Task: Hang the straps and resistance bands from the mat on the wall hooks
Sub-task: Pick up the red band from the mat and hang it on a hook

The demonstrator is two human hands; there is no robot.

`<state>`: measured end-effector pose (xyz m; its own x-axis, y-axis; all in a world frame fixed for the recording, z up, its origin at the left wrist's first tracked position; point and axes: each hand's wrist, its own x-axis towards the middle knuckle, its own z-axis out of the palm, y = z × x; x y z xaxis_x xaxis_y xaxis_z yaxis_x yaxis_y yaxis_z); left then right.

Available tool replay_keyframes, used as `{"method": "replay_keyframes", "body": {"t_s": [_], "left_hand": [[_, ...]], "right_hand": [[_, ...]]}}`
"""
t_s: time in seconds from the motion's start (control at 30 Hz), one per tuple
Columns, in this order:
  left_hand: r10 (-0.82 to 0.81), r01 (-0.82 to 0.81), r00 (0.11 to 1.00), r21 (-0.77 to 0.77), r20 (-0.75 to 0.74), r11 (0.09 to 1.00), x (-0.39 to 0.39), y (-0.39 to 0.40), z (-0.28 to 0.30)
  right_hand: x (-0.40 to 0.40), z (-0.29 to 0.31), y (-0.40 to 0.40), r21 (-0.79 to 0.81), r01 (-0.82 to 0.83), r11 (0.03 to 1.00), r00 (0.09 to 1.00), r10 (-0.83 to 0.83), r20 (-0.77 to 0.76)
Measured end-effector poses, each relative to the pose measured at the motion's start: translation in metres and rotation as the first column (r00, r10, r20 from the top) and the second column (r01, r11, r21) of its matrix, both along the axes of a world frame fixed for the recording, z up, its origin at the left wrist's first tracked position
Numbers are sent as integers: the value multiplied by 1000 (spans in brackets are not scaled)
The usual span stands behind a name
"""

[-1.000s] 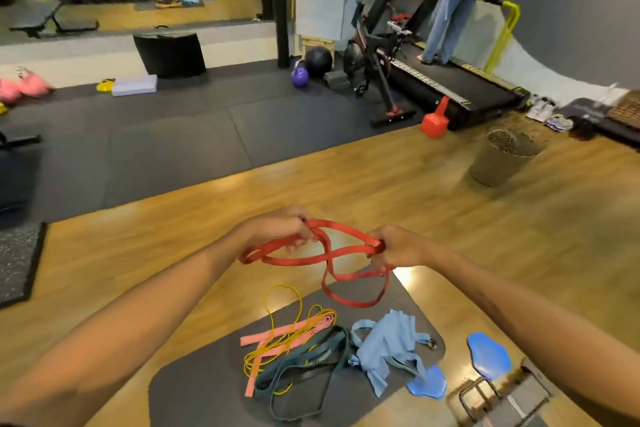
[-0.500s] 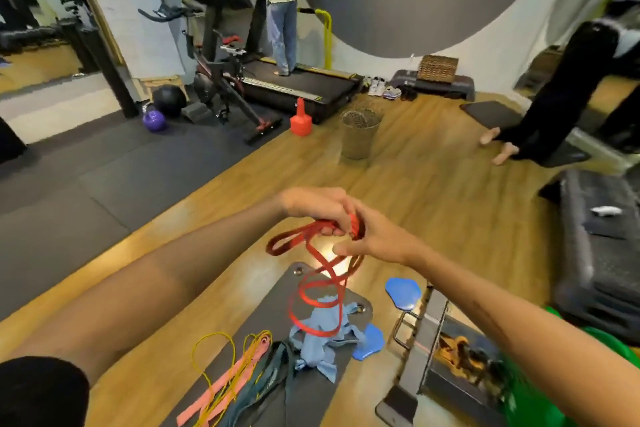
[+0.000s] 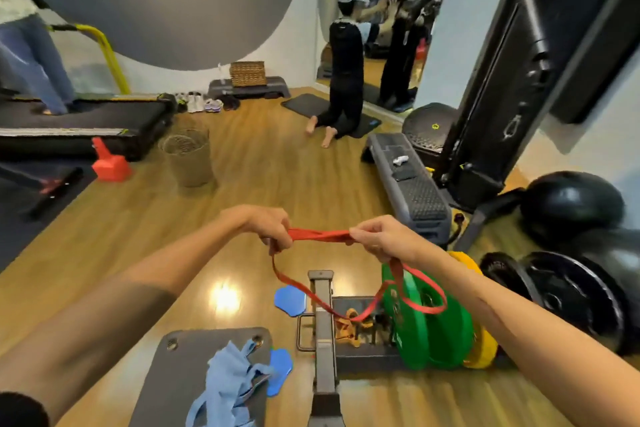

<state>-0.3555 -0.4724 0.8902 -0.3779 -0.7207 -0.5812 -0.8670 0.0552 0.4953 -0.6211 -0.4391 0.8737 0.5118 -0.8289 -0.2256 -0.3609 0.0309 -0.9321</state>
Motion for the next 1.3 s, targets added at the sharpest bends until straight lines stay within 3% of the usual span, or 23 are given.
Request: {"method": "replay_keyframes", "body": {"t_s": [0.07,0.17,0.4,0.63,0.77,0.87,0.97,1.13,1.3], "left_hand": [[-12,16,972,13,-233,1000,-15,-26,3],[-49,65,892,19,-448,998,-41,-65,13],[-187,190,718,-70,-670,979,-143,-120,25],[-420,420,603,-178,-678,890,-287,-114,43],[-547,581,576,-166,-608,797,-363,-108,51],[-573,632,566,-135,-593,763,-411,-107,58],[-571,615,576,-150,-585,774,-456,-110,67],[-534,440,583,-315,-612,841,-522,-113,89],[-500,346,572,-362,-650,866,-599,-113,98]], "right_hand": [[-26,-4,-12,18,93,996,996,-93,14],[-61,-5,-25,23,198,980,980,-198,10],[-136,-16,-18,12,434,901,901,-434,6],[-198,-20,6,106,507,856,858,-512,33],[-233,-5,7,94,645,758,701,-637,322],[-276,2,12,54,739,671,608,-700,374],[-326,4,25,1,834,551,521,-788,328],[-413,0,41,-233,876,423,450,-890,76],[-461,0,48,-264,903,339,371,-925,83]]}}
